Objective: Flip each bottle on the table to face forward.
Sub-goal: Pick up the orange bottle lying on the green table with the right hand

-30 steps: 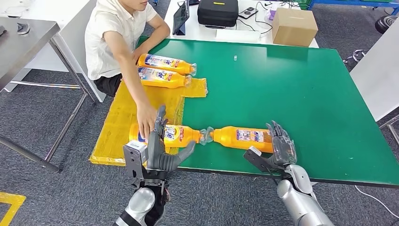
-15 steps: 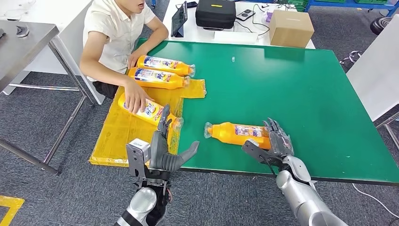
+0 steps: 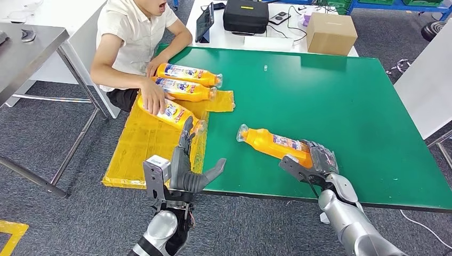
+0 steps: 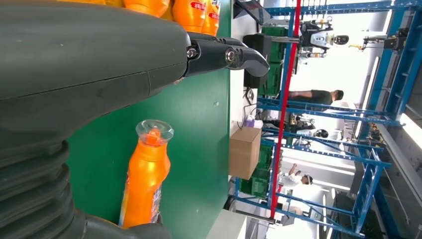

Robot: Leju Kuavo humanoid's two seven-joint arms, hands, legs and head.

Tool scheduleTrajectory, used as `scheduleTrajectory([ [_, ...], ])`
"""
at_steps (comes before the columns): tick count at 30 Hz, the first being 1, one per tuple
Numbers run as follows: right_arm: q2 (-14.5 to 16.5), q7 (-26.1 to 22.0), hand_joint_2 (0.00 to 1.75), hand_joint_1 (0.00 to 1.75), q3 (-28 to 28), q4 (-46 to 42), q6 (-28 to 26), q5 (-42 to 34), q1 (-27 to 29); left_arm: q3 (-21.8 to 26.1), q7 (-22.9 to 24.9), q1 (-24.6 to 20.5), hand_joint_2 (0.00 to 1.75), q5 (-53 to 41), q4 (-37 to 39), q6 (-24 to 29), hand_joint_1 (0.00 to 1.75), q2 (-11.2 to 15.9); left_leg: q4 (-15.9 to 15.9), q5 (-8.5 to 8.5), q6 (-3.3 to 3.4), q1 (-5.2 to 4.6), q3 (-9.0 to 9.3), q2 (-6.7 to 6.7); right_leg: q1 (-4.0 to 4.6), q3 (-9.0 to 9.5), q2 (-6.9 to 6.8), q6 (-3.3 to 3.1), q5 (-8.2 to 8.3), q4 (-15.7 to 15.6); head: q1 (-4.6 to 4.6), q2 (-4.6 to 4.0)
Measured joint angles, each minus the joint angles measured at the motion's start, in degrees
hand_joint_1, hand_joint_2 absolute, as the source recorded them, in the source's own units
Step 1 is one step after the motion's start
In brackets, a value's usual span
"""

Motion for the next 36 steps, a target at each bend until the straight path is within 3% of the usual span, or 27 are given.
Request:
scheduleTrajectory([
  [7,0.04,-2.43,1.75,1.75,-0.13,0.19,-0.67,-1.52,0.12,0.00,-0.02,-0.04,1.75,-0.42,0.23,-0.17,0.00,0.00,0.00,-0.03,-0.01,-0.01,-0.01,0.01,0.00,-0.02,0.01,0.00,0.00,-0.01,0.00,0.00],
  [13,1.72,-9.66,1.75,1.75,-2.87,-0.58,0.02,-11.45,1.38,0.05,0.31,0.11,1.75,0.29,0.43,0.02,0.00,-0.02,-0.01,-0.03,-0.03,0.01,-0.03,0.02,0.01,0.03,0.02,0.00,0.01,0.01,-0.01,0.00],
  [19,5.68,-14.38,1.75,1.75,-6.01,-5.86,1.31,-21.34,4.97,0.31,6.88,1.99,1.75,15.42,1.93,-7.30,0.00,0.09,-0.02,-0.05,-0.07,0.05,-0.22,0.11,0.05,-0.20,0.10,-0.01,0.01,0.03,-0.01,0.00],
  [27,9.84,-14.52,1.75,1.75,-6.09,-18.63,2.68,-30.34,11.23,-0.17,6.04,3.37,1.75,19.76,3.97,-8.83,0.00,1.39,-0.01,0.04,-0.06,0.06,-0.80,-0.05,0.06,-0.67,0.00,-0.01,0.02,0.09,-0.02,0.00],
  [36,11.61,-14.48,1.75,1.75,-2.97,-25.46,5.63,-30.89,13.32,-0.92,6.85,3.23,1.75,21.22,4.19,-9.90,0.00,1.63,-0.01,0.02,-0.06,0.01,-0.94,-0.05,0.01,-0.82,0.00,-0.01,0.01,0.07,-0.01,0.00],
])
